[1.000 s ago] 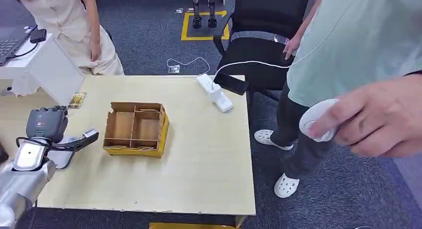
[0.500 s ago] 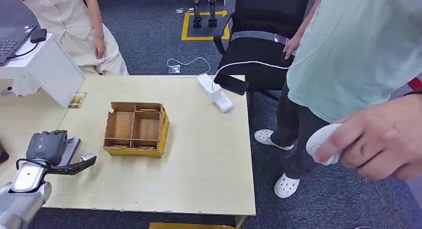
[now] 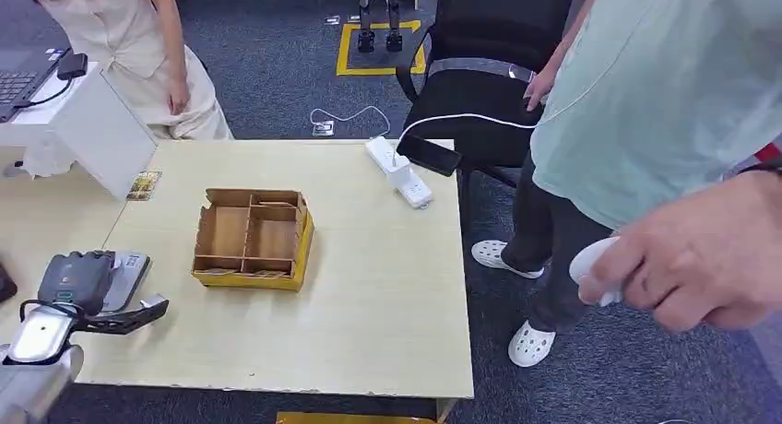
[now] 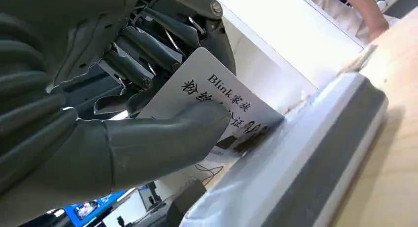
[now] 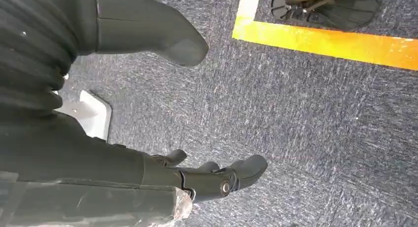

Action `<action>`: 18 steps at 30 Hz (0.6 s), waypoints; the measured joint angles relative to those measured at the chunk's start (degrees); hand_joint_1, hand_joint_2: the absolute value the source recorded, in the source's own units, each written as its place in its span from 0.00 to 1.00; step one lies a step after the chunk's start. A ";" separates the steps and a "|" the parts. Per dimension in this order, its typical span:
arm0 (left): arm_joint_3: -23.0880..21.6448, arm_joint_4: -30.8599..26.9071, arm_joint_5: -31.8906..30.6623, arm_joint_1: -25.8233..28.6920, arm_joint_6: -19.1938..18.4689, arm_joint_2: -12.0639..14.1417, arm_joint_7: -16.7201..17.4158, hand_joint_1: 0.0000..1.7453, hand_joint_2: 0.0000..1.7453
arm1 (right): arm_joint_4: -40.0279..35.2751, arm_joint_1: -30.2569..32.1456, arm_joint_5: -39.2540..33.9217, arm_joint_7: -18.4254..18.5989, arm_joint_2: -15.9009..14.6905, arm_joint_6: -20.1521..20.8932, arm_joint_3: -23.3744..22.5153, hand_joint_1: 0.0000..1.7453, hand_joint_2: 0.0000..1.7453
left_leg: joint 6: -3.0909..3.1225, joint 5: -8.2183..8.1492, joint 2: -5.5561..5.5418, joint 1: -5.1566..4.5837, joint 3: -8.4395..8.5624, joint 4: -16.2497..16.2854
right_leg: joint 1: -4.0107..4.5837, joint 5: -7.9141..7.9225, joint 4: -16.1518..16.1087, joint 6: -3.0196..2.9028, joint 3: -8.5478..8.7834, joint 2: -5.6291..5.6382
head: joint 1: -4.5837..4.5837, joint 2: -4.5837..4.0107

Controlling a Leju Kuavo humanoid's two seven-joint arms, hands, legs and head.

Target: Pass the card to the sensor for recognition and then transmit it.

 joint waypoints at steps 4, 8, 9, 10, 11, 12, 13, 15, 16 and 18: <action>0.00 0.02 0.48 0.01 -5.58 0.52 -2.68 1.00 1.00 | 0.00 0.00 0.24 -0.06 0.00 0.00 -0.09 0.00 1.00 | 0.00 0.00 0.00 -0.01 0.01 0.00 | -0.01 0.00 0.00 0.00 0.00 0.00 | 0.00 0.00; -0.02 0.02 2.58 -0.86 -15.68 1.64 -6.25 1.00 1.00 | 0.00 -0.04 0.81 -0.06 0.00 0.00 -0.17 0.00 1.00 | 0.00 0.00 -0.08 -0.02 0.07 -0.02 | -0.02 0.00 0.00 0.00 0.10 -0.10 | 0.04 0.00; -0.02 0.02 2.99 -0.99 -16.98 1.83 -6.69 1.00 1.00 | 0.00 -0.08 0.87 -0.07 0.00 0.00 -0.17 0.00 1.00 | 0.00 0.00 -0.07 -0.04 0.13 -0.03 | -0.05 -0.01 0.00 0.00 0.15 -0.08 | -0.02 0.00; -0.04 0.02 3.21 -1.09 -17.54 2.08 -6.97 1.00 1.00 | 0.00 -0.08 0.90 -0.07 0.00 0.00 -0.17 0.00 1.00 | 0.00 -0.01 -0.05 -0.04 0.15 -0.04 | -0.05 -0.01 0.01 0.00 0.16 -0.05 | -0.02 -0.02; -0.04 0.02 3.69 -1.19 -18.21 2.25 -7.32 1.00 1.00 | 0.00 -0.06 0.94 -0.06 0.00 0.00 -0.17 0.00 1.00 | 0.00 0.00 -0.06 -0.04 0.17 -0.04 | -0.05 -0.01 0.01 0.00 0.16 -0.05 | -0.02 0.00; -0.04 0.02 4.26 -1.30 -19.10 2.38 -7.60 1.00 1.00 | 0.00 -0.06 1.01 -0.04 0.00 0.00 -0.20 0.00 1.00 | 0.00 0.00 -0.06 -0.04 0.17 -0.04 | -0.05 -0.01 0.01 0.00 0.17 -0.06 | -0.07 0.00; -0.04 0.02 5.09 -1.37 -20.02 2.67 -8.13 1.00 1.00 | 0.00 -0.07 1.09 -0.02 0.00 0.00 -0.22 0.00 1.00 | 0.00 0.00 -0.06 -0.04 0.18 -0.05 | -0.04 -0.01 0.02 0.00 0.18 -0.07 | -0.02 0.00; -0.09 0.02 6.36 -1.43 -21.14 3.11 -8.39 1.00 1.00 | 0.00 -0.09 1.40 -0.02 0.00 0.00 -0.28 0.00 1.00 | 0.01 0.01 -0.07 -0.04 0.26 -0.05 | -0.05 -0.01 0.02 -0.01 0.24 -0.07 | -0.07 0.00; -0.15 0.02 7.27 -1.43 -20.64 3.19 -8.61 1.00 1.00 | 0.00 -0.08 1.51 -0.02 0.00 0.00 -0.35 0.00 1.00 | 0.01 0.01 -0.07 -0.04 0.30 -0.05 | -0.05 -0.01 0.03 -0.01 0.27 -0.08 | -0.04 0.00; -0.13 0.00 10.26 -1.06 -17.11 3.13 -10.47 1.00 1.00 | 0.00 -0.08 1.64 -0.07 0.00 0.00 -0.50 0.00 1.00 | 0.02 0.03 -0.07 -0.04 0.33 -0.05 | -0.04 -0.01 0.03 -0.01 0.27 -0.07 | -0.07 0.00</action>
